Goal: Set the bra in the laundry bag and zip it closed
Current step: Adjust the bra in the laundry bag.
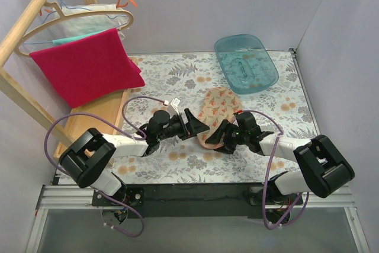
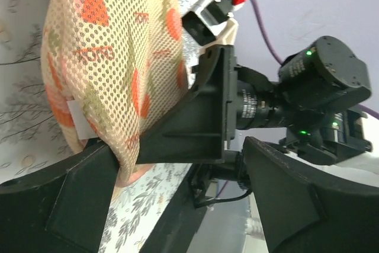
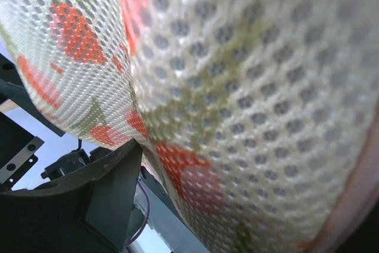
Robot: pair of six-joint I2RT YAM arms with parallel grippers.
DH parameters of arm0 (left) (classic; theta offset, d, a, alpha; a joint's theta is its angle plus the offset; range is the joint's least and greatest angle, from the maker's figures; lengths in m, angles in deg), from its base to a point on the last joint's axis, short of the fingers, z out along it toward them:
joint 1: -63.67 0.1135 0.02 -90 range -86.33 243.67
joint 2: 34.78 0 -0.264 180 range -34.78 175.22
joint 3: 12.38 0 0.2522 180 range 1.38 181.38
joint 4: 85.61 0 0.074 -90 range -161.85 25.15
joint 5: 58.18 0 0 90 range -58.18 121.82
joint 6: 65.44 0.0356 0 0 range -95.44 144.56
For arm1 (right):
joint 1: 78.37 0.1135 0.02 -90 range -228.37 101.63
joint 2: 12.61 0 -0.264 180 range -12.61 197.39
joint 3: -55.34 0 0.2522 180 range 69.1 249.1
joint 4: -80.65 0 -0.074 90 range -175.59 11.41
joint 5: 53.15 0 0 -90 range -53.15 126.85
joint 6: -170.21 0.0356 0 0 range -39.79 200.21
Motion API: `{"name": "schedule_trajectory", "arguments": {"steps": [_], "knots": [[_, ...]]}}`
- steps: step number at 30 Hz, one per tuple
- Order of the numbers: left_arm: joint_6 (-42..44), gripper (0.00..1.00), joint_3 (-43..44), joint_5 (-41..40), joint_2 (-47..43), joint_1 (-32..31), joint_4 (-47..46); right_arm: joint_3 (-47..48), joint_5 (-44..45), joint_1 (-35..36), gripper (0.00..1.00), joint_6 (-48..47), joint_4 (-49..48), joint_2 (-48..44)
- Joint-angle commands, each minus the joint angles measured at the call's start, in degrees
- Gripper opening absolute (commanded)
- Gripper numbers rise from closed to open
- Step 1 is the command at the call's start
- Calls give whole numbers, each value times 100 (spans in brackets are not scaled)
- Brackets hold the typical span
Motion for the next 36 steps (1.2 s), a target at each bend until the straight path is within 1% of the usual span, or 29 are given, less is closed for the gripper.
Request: {"name": "schedule_trajectory", "arguments": {"steps": [1, 4, 7, 8, 10, 11, 14, 20, 23, 24, 26, 28, 30, 32, 34, 36], "knots": [[394, 83, -152, -445, -408, -8, 955, 119, 185, -33, 70, -111, 166, 5], [236, 83, -511, -559, -610, -8, 859, 137, 185, -41, 69, -128, 166, -4], [218, 83, -601, -656, -733, -8, 929, 102, 150, -41, 64, -137, 166, 5], [235, 83, -610, -674, -759, -8, 947, 93, 150, -41, 60, -137, 157, 5], [236, 83, -645, -735, -838, -8, 991, 66, 132, -41, 58, -137, 139, 14], [227, 82, -645, -761, -865, -8, 982, 58, 124, -50, 54, -137, 139, 23], [236, 82, -610, -718, -821, -8, 1052, 66, 124, -50, 47, -137, 122, 23], [227, 80, -671, -674, -795, -8, 1008, 49, 150, -50, 40, -120, 95, -4], [262, 75, -750, -577, -864, -26, 1061, 57, 132, -50, 40, -67, 25, -4], [279, 73, -811, -621, -900, -60, 1192, 75, 141, -50, 40, -58, -10, -12], [419, 66, -864, -752, -1101, -122, 1429, 136, 132, -59, 40, -40, -28, 31], [578, 60, -908, -1041, -1277, -245, 1894, 189, 97, -76, 40, -23, -54, 40], [840, 58, -926, -1244, -1532, -333, 2333, 268, 80, -76, 40, -14, -63, 75], [1026, 56, -891, -1517, -1664, -394, 2563, 321, 27, -85, 39, -5, -63, 84], [1394, 55, -769, -1666, -1674, -430, 2818, 365, -26, -85, 39, 12, -63, 58], [1675, 51, -707, -1921, -1517, -518, 2863, 391, -43, -77, 39, 21, -54, -12]]}}
